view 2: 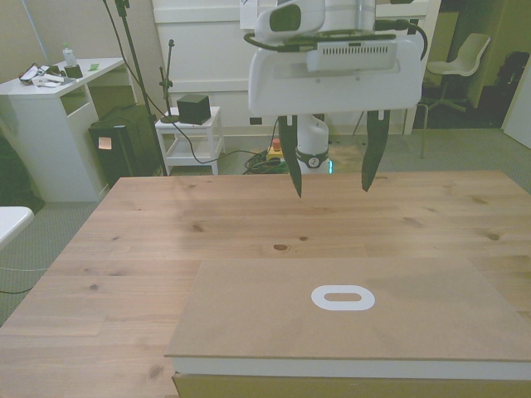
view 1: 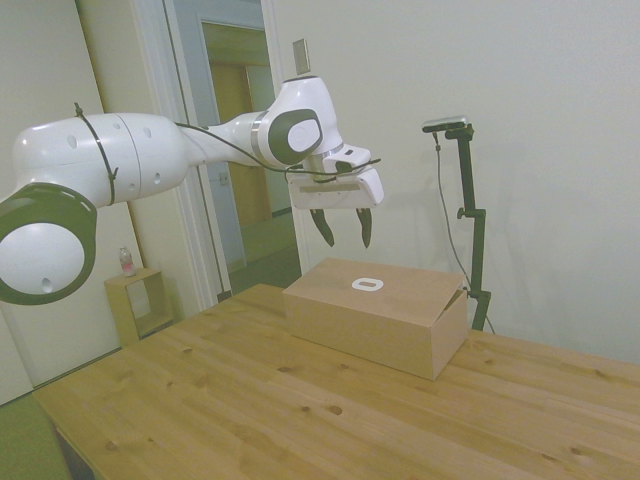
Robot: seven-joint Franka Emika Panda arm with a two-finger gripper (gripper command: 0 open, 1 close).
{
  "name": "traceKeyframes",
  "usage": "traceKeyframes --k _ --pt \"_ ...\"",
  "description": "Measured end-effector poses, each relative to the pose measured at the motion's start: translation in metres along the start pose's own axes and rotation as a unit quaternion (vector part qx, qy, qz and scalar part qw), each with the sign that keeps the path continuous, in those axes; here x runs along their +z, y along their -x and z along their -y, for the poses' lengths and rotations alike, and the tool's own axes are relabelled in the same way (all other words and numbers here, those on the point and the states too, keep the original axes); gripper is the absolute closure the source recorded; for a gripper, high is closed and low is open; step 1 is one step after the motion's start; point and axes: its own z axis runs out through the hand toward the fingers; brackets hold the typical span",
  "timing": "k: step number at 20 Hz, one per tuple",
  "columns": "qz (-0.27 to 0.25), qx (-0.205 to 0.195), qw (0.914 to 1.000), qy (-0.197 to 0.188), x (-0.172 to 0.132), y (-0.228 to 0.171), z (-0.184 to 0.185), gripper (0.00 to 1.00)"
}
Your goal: Close the box
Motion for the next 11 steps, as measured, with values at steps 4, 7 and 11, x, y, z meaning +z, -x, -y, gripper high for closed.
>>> traceKeyframes --k 4,7,11 --pt "0.016 0.001 0.9998 0.006 0.013 0.024 -0.012 0.00" --pt "0.028 0.004 0.9995 0.011 0.017 0.048 -0.024 0.00" --pt "0.043 0.008 0.9990 -0.007 -0.001 0.133 0.056 0.00"
